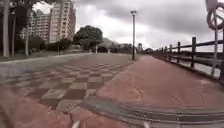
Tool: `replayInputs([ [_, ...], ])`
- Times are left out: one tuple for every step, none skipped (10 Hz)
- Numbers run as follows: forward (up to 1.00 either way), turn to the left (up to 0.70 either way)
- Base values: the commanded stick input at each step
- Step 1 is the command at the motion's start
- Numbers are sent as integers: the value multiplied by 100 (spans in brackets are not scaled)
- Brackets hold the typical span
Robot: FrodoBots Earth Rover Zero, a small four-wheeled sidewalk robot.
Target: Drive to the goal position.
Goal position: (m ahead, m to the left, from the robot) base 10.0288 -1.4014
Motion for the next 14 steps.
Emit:
replayInputs([
  [50, 0],
  [50, 0],
  [50, 7],
  [50, 15],
  [50, 12],
  [50, 41],
  [50, 50],
  [50, 50],
  [50, 50],
  [50, 50],
  [50, 46],
  [50, 13],
  [50, 0],
  [50, 0],
])
